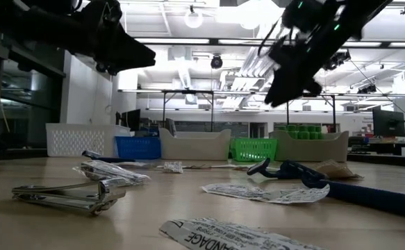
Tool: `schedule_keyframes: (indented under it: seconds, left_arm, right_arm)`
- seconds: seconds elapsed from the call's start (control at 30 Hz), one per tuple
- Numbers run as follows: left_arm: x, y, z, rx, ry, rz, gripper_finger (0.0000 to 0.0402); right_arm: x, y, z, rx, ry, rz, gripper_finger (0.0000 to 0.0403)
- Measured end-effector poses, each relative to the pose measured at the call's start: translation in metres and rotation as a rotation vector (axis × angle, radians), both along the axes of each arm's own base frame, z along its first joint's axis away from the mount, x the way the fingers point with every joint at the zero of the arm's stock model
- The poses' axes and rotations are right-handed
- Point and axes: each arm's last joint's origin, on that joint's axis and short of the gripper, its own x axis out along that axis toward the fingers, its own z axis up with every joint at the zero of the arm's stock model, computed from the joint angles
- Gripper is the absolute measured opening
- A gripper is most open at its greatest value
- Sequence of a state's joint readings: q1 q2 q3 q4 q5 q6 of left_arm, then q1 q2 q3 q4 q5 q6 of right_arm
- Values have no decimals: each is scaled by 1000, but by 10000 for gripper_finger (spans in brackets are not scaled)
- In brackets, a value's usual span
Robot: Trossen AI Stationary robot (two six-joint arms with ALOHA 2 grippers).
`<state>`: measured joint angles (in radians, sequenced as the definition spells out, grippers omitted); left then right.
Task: Pick & Place Travel size toiletries
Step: Put the nail cutter into the green bin
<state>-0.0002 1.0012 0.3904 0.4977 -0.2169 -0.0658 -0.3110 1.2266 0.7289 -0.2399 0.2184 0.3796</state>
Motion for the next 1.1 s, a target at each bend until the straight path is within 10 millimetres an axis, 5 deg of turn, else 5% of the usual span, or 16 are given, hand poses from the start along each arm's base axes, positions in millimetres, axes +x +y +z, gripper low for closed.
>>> schedule_keyframes:
  seconds: [0.3, 0.67, 1.1]
  left_arm:
    - [0, 0, -1, 1, 7, 0, 166]
    - [0, -1, -1, -20, 5, -13, 166]
    - [0, -1, -2, -50, 13, -21, 166]
  right_arm:
    - [-11, 79, 30, -110, -94, 198, 125]
    - [-26, 152, 27, -121, -162, 288, 107]
    - [-48, 191, 17, -110, -195, 366, 100]
